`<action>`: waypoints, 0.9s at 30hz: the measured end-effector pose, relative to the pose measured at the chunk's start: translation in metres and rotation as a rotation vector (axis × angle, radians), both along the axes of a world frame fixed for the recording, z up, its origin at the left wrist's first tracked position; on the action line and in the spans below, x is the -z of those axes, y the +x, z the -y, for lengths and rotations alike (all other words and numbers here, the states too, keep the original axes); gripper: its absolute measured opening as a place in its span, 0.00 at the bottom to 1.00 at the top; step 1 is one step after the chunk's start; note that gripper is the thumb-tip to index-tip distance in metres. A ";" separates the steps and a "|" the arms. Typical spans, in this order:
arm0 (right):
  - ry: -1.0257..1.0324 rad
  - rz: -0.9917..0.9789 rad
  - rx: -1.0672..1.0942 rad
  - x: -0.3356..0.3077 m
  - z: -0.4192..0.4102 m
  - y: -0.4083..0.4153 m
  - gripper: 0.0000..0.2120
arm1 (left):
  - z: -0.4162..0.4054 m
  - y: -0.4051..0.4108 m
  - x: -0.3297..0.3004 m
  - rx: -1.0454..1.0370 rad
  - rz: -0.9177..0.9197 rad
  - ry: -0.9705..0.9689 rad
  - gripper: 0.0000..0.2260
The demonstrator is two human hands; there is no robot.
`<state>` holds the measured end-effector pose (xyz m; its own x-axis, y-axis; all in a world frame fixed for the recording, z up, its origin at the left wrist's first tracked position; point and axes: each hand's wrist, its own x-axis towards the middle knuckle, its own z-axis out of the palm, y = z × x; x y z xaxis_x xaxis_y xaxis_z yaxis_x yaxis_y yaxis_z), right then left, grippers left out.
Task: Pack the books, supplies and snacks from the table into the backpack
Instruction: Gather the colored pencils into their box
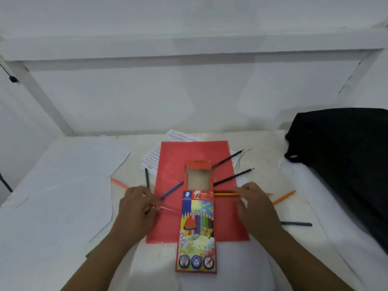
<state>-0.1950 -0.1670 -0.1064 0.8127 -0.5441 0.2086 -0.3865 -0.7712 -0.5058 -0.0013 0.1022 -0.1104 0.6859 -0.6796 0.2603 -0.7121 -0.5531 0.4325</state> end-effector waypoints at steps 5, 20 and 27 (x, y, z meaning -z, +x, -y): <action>-0.189 -0.158 0.107 -0.001 0.010 0.011 0.11 | -0.013 0.019 -0.018 -0.011 0.007 -0.026 0.05; 0.053 -0.026 0.111 -0.022 -0.005 0.013 0.04 | 0.004 0.033 -0.030 -0.102 -0.314 -0.169 0.09; -0.079 -0.036 0.002 -0.002 0.003 0.044 0.13 | 0.032 -0.005 -0.024 -0.002 -0.373 -0.320 0.08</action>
